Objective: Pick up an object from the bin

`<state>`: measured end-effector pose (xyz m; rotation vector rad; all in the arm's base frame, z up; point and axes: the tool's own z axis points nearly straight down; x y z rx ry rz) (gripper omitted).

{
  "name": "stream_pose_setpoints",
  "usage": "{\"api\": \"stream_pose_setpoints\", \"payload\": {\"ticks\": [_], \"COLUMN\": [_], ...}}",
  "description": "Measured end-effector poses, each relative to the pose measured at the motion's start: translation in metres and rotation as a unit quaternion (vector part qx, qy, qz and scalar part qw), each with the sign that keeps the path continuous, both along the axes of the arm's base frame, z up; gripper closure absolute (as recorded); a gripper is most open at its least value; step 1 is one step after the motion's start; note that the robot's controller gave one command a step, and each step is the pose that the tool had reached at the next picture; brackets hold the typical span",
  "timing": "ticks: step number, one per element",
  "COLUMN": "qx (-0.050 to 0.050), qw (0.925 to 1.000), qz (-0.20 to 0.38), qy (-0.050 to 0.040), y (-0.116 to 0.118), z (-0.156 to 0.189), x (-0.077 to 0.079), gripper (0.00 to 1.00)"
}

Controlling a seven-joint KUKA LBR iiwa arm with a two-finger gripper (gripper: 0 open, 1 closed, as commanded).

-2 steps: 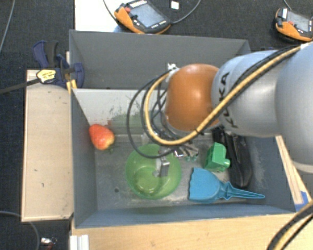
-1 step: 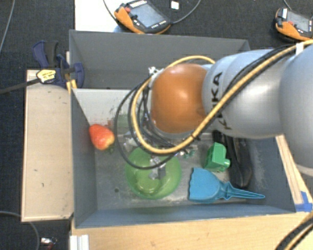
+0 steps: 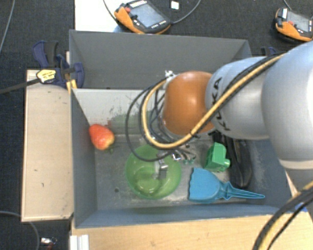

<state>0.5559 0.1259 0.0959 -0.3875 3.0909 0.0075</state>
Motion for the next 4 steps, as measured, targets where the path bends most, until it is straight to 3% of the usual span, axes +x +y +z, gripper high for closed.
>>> {"api": "stream_pose_setpoints", "payload": {"ticks": [1, 2, 3, 4], "qx": [-0.001, -0.001, -0.006, -0.006], "qw": [0.9908, 0.9908, 0.9494, 0.9459], "qz": [0.135, 0.135, 0.314, 0.324], "qy": [-0.0073, -0.007, -0.0105, -0.0095], "y": [0.026, 0.026, 0.012, 0.01], "z": [0.035, 0.034, -0.024, -0.026], "x": [0.011, 0.011, -0.015, -0.009], "gripper": [1.0, 1.0, 1.0, 1.0]}}
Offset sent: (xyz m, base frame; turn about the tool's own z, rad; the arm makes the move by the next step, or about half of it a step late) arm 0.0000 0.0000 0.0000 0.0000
